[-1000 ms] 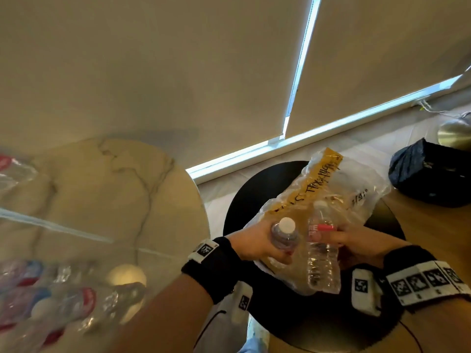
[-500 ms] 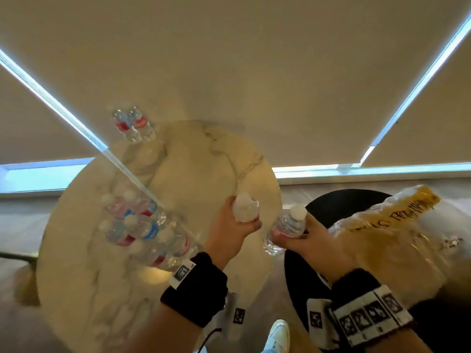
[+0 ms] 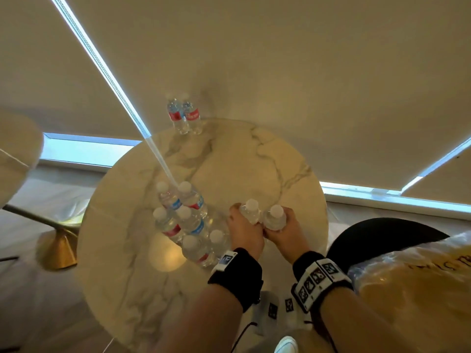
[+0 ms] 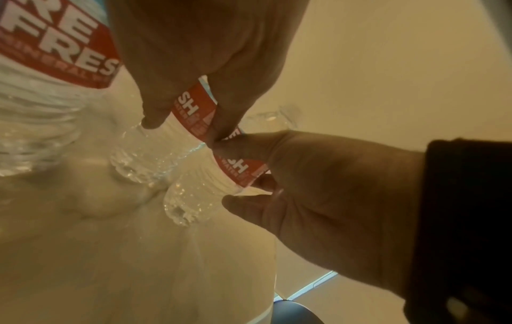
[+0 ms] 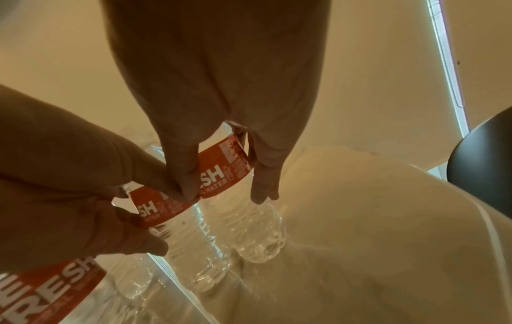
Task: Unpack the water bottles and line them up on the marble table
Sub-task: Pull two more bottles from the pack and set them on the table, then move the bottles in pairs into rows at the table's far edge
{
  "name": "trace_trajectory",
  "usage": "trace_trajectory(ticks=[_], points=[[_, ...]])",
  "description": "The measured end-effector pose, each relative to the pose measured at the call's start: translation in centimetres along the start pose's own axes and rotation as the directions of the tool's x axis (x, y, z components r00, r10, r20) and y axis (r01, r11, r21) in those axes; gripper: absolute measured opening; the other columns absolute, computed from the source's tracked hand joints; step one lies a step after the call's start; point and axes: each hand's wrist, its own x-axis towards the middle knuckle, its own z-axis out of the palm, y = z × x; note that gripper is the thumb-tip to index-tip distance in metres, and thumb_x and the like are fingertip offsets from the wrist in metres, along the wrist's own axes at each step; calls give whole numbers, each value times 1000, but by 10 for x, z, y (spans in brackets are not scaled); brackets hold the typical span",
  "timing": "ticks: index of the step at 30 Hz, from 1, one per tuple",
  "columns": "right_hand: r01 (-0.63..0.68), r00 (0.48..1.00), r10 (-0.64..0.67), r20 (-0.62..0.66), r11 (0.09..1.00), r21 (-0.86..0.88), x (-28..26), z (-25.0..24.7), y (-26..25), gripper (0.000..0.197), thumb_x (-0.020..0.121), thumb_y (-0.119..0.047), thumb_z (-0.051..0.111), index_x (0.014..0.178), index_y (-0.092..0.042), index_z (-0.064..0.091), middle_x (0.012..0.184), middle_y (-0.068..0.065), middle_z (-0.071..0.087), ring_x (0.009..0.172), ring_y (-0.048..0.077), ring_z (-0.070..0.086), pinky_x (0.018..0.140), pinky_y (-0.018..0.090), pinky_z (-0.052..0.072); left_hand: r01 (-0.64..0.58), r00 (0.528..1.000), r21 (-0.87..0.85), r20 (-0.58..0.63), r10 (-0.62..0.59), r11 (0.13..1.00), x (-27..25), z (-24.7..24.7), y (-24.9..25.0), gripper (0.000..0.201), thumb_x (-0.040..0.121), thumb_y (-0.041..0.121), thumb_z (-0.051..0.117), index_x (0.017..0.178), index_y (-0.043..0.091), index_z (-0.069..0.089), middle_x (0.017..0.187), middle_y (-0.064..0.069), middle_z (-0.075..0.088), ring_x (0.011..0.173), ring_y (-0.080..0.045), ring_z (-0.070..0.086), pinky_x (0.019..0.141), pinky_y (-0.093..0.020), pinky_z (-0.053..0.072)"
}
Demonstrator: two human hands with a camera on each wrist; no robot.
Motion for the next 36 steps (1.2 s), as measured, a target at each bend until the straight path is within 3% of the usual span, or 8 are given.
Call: trace_trajectory(ticks=[3, 9, 13, 17, 21, 25, 29, 36], points=[[-24, 999, 25, 45, 999, -26, -2, -7, -3, 72, 70, -9, 86, 129, -18, 45, 120, 4, 58, 114, 29, 59, 98, 49, 50, 48, 996, -36, 82, -45, 998, -10, -8, 11, 88, 84, -1, 72, 156, 15, 24, 151, -15, 39, 138, -32, 42, 111, -35, 39], [23, 999, -32, -45, 982, -188, -40, -32, -44, 91, 75, -30, 85, 149, -21, 33, 137, 3, 48, 120, 23, 53, 100, 42, 48, -110, 981, -39, 159, 115, 993, -32, -49, 46, 99, 91, 16, 71, 162, 19, 2, 161, -5, 20, 140, -11, 31, 102, -12, 23], [153, 972, -190, -136, 957, -245, -73, -24, -87, 63, 82, -35, 78, 136, -23, 48, 122, -1, 57, 103, 17, 59, 86, 34, 54, -274, 951, -11, 148, 273, 962, -42, -94, 71, 75, 96, 28, 64, 159, 23, 23, 159, 2, 27, 147, -15, 29, 112, -20, 27], [256, 963, -268, -15, 935, -246, -93, 20, -126, 32, 86, -30, 73, 116, -26, 61, 104, -7, 64, 91, 7, 61, 75, 18, 51, -431, 899, 9, 95, 428, 902, -30, -157, 74, 40, 97, 33, 61, 137, 33, 54, 137, 14, 52, 126, -7, 51, 106, -22, 41], [299, 954, -279, 107, 878, -373, -68, 87, -155, 27, 89, -38, 67, 114, -28, 62, 102, -10, 62, 88, 6, 60, 79, 25, 54, -460, 888, 114, 83, 453, 881, 30, -219, 49, 26, 97, 28, 60, 122, 35, 62, 127, 13, 55, 114, -17, 61, 98, -30, 50], [227, 974, -168, 154, 786, -575, -21, 144, -177, 39, 91, -38, 62, 127, -26, 54, 116, 1, 58, 100, 21, 61, 85, 32, 50, -477, 873, 325, 284, 397, 816, 107, -255, 24, 37, 94, 29, 67, 130, 29, 62, 129, 2, 55, 124, -22, 52, 97, -22, 36], [100, 991, -8, 134, 714, -694, 7, 180, -187, 45, 88, -32, 67, 131, -25, 54, 124, 7, 51, 107, 30, 61, 88, 35, 48, -568, 787, 446, 541, 298, 691, 149, -263, 11, 50, 87, 43, 74, 133, 34, 59, 122, 2, 55, 107, -20, 61, 90, -26, 48], [24, 998, 37, 60, 624, -781, 27, 183, -198, 26, 85, -23, 71, 109, -18, 64, 110, 7, 60, 100, 28, 62, 74, 29, 41, -622, 708, 339, 629, 322, 706, 178, -258, 7, 33, 88, 24, 76, 119, 19, 64, 109, 2, 47, 78, -13, 54, 60, -7, 39]])
